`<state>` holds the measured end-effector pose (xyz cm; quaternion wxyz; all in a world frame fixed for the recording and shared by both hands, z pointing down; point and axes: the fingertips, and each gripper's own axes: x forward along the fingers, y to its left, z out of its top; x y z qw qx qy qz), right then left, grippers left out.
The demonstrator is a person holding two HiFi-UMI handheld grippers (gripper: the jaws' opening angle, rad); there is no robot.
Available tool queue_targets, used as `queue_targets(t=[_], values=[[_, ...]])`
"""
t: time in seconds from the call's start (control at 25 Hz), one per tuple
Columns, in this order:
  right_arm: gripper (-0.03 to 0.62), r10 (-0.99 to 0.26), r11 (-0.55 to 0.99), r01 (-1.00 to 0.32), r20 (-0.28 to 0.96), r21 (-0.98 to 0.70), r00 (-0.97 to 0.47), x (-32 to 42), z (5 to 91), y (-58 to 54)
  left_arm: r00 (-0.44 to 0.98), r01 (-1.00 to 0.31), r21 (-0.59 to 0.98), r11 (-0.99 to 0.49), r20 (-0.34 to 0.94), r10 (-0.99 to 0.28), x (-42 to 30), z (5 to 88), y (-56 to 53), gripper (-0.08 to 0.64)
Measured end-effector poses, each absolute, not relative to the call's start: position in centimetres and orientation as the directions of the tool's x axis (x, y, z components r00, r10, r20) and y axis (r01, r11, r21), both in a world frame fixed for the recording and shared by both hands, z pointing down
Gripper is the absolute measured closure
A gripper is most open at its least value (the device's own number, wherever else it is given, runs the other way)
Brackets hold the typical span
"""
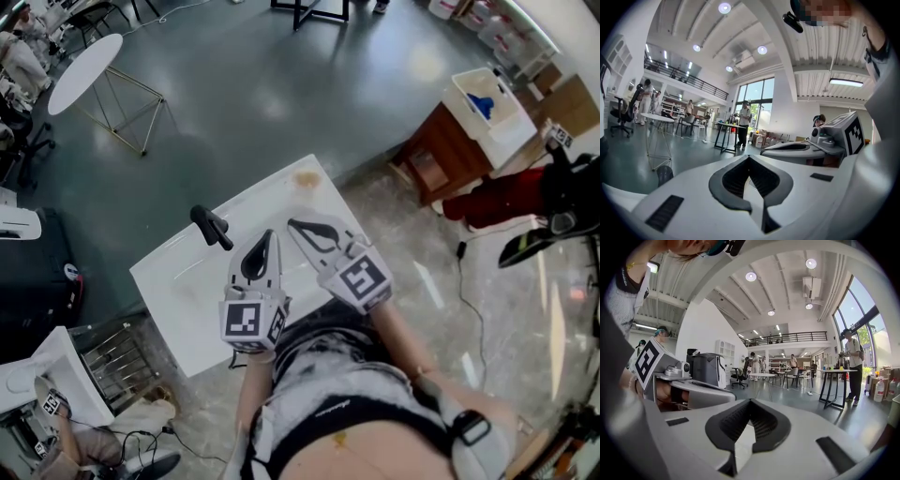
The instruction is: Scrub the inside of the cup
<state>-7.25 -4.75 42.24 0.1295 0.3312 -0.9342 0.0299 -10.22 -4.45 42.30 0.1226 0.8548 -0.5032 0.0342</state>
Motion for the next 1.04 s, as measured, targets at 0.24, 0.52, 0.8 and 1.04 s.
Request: queue_targets(t=[0.24,0.52,0.8,1.04], values=[[0.592,-0.617,0.774,-0.632,0.261,0.032,-0.743,-7.2,42.5,-4.6,0.495,-0.867,0.173,-0.467,0.198,-0.846,-10.2,42.8,-4.3,0.554],[0.592,-0.610,0.779,-0.626,0.284,0.044,-0.739,-7.1,42.7,-4.4,0.508,-0.860,0.163,-0.483,0.207,-0.836,-9.8,42.8,-4.4,0.554],[0.592,-0.610,0.778,-0.627,0.289,0.042,-0.738,-7.0,42.9,-4.5,0.521,-0.853,0.157,-0.497,0.201,-0.830,-9.4,42.9,-4.5,0.554],[0.592,-0.601,0.785,-0.618,0.295,0.043,-0.743,-6.8,43.1,-4.8,0.517,-0.856,0.131,-0.500,0.207,-0.831,-9.4,43.7,-4.8,0.554]])
